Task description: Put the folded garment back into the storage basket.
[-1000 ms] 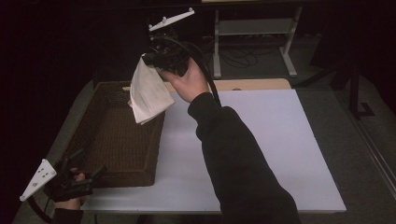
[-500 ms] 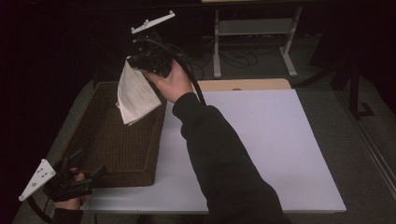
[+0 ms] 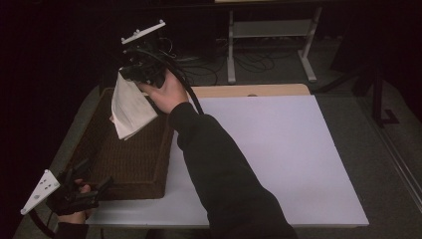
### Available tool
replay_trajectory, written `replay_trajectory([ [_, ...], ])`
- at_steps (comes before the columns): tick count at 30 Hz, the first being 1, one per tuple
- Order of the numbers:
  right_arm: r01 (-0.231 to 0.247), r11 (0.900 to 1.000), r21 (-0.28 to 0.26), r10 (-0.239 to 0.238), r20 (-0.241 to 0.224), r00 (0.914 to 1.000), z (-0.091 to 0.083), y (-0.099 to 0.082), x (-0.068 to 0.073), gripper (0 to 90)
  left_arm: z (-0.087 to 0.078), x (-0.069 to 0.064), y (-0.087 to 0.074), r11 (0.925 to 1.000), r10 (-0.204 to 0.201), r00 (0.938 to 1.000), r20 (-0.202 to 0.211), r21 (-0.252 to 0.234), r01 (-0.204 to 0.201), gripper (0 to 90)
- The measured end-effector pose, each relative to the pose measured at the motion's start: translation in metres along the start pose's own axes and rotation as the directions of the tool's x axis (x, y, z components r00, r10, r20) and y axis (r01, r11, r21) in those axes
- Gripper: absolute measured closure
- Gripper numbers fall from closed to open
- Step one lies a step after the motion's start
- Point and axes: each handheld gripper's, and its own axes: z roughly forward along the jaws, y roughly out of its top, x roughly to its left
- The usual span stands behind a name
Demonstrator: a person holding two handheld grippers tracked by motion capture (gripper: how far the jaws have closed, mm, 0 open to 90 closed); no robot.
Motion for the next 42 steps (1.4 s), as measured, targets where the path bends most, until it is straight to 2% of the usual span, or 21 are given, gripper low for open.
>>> replay_trajectory([
  [19,0.014,0.9995,0.026,-0.013,-0.047,0.9988,0.035,-0.002,0.008,87.8,-0.005,0.000,-0.001,1.0000,0.000,0.9999,-0.011,0.003,0.000,0.0],
  [34,-0.014,0.9994,0.033,0.017,-0.074,0.9971,0.063,-0.002,0.009,87.8,-0.007,0.000,-0.001,1.0000,0.000,1.0000,0.000,-0.003,0.000,0.0],
  [36,-0.025,0.9988,0.042,0.028,-0.074,0.9969,0.066,-0.003,0.007,85.8,-0.007,0.000,-0.001,1.0000,0.001,1.0000,0.001,-0.002,-0.001,0.0],
  [37,-0.034,0.9984,0.046,0.037,-0.072,0.9967,0.067,-0.004,0.006,81.5,-0.007,0.000,-0.001,1.0000,0.001,1.0000,0.002,-0.002,-0.001,0.0],
  [39,-0.071,0.9953,0.065,0.076,-0.074,0.9944,0.070,-0.007,0.002,77.5,-0.007,0.000,-0.001,1.0000,0.001,1.0000,0.003,-0.002,-0.001,0.0],
  [42,-0.078,0.9946,0.068,0.081,-0.038,0.9960,0.067,-0.010,-0.001,73.1,-0.007,0.000,-0.001,1.0000,0.001,1.0000,0.002,-0.003,-0.001,0.0],
])
